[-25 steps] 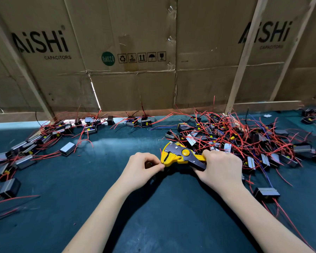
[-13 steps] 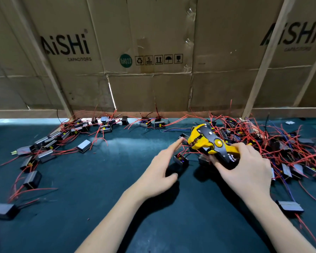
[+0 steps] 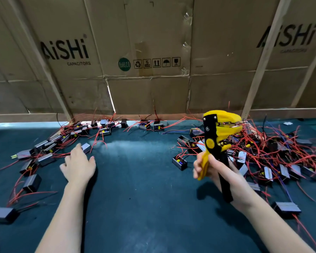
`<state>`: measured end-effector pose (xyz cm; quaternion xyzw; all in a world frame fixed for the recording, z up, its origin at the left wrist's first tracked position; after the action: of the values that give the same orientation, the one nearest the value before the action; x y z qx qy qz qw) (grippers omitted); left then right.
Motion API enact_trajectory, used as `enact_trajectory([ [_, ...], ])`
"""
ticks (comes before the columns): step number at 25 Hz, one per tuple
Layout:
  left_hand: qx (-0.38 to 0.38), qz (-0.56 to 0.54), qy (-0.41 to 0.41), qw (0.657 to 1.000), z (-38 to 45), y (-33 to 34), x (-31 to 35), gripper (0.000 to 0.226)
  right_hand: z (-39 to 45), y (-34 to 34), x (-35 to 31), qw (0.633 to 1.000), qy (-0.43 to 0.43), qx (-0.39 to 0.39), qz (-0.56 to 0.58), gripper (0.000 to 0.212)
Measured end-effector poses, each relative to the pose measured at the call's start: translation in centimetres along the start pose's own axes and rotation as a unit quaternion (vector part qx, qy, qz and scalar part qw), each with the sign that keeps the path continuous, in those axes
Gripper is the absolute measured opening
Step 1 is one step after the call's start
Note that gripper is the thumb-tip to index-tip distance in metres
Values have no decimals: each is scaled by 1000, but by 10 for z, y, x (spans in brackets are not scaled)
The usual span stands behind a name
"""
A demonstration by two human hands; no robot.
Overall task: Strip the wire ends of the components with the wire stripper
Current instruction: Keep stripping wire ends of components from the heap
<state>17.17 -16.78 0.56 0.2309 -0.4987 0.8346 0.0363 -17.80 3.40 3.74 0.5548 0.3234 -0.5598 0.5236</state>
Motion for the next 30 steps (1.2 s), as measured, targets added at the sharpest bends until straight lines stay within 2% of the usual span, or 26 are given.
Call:
enact_trajectory([
  [3, 37, 105, 39, 993, -4, -8, 11, 40, 0, 17, 17, 985, 131, -38, 105, 55],
  [5, 17, 106, 76, 991, -10, -11, 22, 31, 0, 17, 25, 976, 173, -25, 132, 51],
  [6, -4, 59, 93, 994, -15, -12, 30, 28, 0, 14, 28, 974, 183, -14, 136, 51],
  [8, -50, -147, 100, 983, -31, -19, 55, 21, 2, 7, 29, 974, 184, 10, 132, 50],
  [9, -88, -279, 82, 953, -41, -23, 70, 18, 3, 5, 29, 975, 182, 17, 130, 50],
  [10, -142, -416, 51, 897, -53, -26, 87, 17, 4, 3, 28, 975, 180, 20, 129, 51],
  [12, -279, -617, 10, 736, -84, -30, 124, 29, 4, 1, 26, 975, 181, 21, 127, 54],
  [13, -344, -662, 0, 666, -99, -30, 139, 37, 4, 0, 26, 975, 182, 20, 125, 55],
  [14, -400, -684, -6, 610, -113, -30, 150, 41, 4, -1, 27, 975, 183, 19, 122, 56],
  [15, -444, -690, -14, 571, -125, -30, 158, 41, 5, -1, 27, 975, 184, 20, 118, 56],
  [16, -469, -683, -23, 559, -135, -27, 162, 38, 5, -2, 27, 975, 186, 21, 116, 56],
  [17, -480, -665, -27, 572, -141, -22, 163, 36, 5, -2, 28, 975, 188, 23, 114, 55],
  [18, -479, -634, -17, 607, -144, -18, 162, 35, 5, -2, 28, 976, 188, 24, 111, 55],
  [20, -459, -544, 56, 701, -143, -12, 157, 32, 6, -4, 28, 977, 185, 22, 100, 55],
  [22, -436, -478, 135, 751, -139, -11, 152, 29, 6, -5, 28, 980, 182, 13, 86, 56],
  [27, -405, -434, 174, 786, -128, -11, 142, 27, 6, -6, 30, 985, 167, 0, 44, 60],
  [30, -410, -446, 120, 786, -123, -5, 137, 28, 6, -6, 29, 989, 150, -3, -3, 50],
])
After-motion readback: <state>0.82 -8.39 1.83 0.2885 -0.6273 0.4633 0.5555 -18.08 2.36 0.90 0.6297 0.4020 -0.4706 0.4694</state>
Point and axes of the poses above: each hand's wrist, its own z-axis towards the middle knuckle, its own y-axis out of the palm, x = y × z, the point moved 6 cm from there along z, towards the middle knuckle, and after that the axes turned 12 degrees about x, right-handed, at the moved point
